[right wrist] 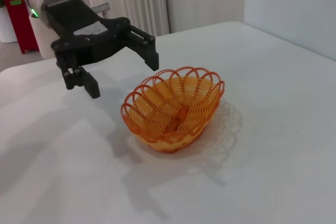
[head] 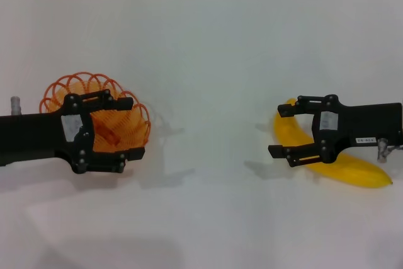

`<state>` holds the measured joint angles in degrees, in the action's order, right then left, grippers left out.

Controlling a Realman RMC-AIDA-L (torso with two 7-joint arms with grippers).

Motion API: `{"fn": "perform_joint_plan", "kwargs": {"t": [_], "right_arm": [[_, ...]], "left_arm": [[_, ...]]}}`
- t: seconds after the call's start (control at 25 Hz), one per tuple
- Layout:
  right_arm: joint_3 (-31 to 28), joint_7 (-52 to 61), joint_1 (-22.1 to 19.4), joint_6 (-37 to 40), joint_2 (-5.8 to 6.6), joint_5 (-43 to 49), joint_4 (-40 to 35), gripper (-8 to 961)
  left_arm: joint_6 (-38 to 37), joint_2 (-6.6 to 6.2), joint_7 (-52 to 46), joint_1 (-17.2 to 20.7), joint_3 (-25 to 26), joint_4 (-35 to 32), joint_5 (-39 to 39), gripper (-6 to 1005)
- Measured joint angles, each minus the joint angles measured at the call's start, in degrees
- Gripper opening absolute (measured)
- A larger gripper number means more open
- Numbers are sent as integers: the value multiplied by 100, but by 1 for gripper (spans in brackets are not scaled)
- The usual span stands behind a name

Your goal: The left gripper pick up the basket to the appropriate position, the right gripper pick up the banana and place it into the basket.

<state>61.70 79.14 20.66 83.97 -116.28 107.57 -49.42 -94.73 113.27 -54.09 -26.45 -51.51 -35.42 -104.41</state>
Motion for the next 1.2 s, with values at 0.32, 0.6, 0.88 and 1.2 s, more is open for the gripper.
{"fn": "perform_joint_plan", "kwargs": {"t": [0.32, 0.6, 0.88, 1.2], "right_arm": [[0, -5, 1, -4, 0, 0, 16, 894], [0, -5, 0, -4, 0, 0, 13, 894], [3, -5, 0, -4, 0, 0, 11, 894], [32, -5, 16, -3, 0, 1, 12, 893]], "left_arm": [[121, 81, 1, 11, 31, 0, 0, 875], [174, 187, -721, 0, 782, -320, 8, 871], [336, 213, -2477, 50, 1296, -1416, -45, 867], [812, -172, -4867, -53, 1291, -2317, -825, 862]]}}
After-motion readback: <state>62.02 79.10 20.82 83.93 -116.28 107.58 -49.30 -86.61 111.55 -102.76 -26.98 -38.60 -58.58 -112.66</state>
